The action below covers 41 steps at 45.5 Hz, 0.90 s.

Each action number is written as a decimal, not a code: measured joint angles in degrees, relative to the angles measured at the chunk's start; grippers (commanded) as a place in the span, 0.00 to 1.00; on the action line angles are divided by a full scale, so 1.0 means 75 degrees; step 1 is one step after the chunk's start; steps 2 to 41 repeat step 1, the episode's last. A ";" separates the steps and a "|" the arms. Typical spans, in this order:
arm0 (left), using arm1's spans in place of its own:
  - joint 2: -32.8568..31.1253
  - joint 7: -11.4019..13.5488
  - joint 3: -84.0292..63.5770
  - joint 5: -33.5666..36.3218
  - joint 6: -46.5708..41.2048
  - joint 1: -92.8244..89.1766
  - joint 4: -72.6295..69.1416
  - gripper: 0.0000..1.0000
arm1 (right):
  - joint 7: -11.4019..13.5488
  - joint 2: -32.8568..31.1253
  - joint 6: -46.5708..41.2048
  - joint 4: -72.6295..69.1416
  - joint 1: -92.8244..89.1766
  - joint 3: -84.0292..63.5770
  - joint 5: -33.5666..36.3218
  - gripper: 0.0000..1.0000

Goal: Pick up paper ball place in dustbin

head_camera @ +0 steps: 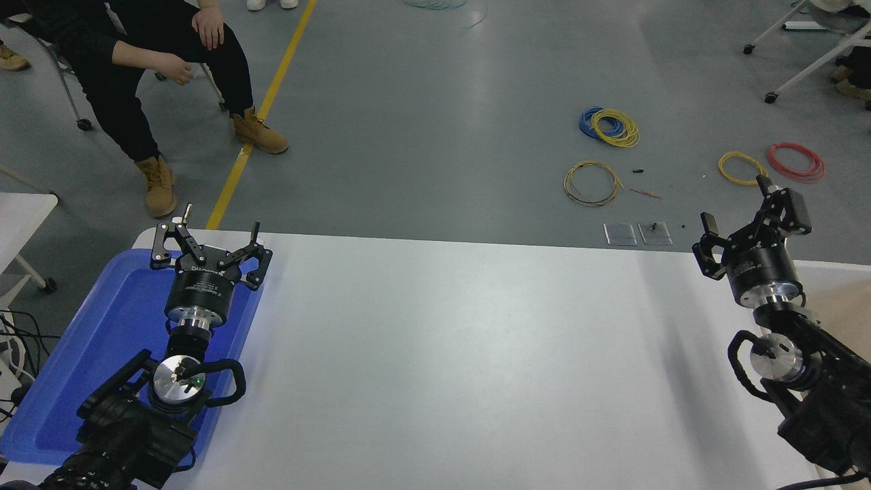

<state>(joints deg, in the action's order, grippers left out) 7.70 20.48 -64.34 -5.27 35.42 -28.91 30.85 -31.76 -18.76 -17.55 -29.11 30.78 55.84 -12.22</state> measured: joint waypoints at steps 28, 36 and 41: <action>0.0000 0.0000 0.0000 0.0000 0.0000 0.0000 0.0000 1.00 | -0.0002 0.0005 -0.0007 0.0000 -0.0008 0.0005 0.0000 1.00; 0.0000 0.0000 0.0000 0.0000 0.0000 0.0000 0.0000 1.00 | -0.0002 0.0005 -0.0007 0.0000 -0.0008 0.0005 0.0000 1.00; 0.0000 0.0000 0.0000 0.0000 0.0000 0.0000 0.0000 1.00 | -0.0002 0.0005 -0.0007 0.0000 -0.0008 0.0005 0.0000 1.00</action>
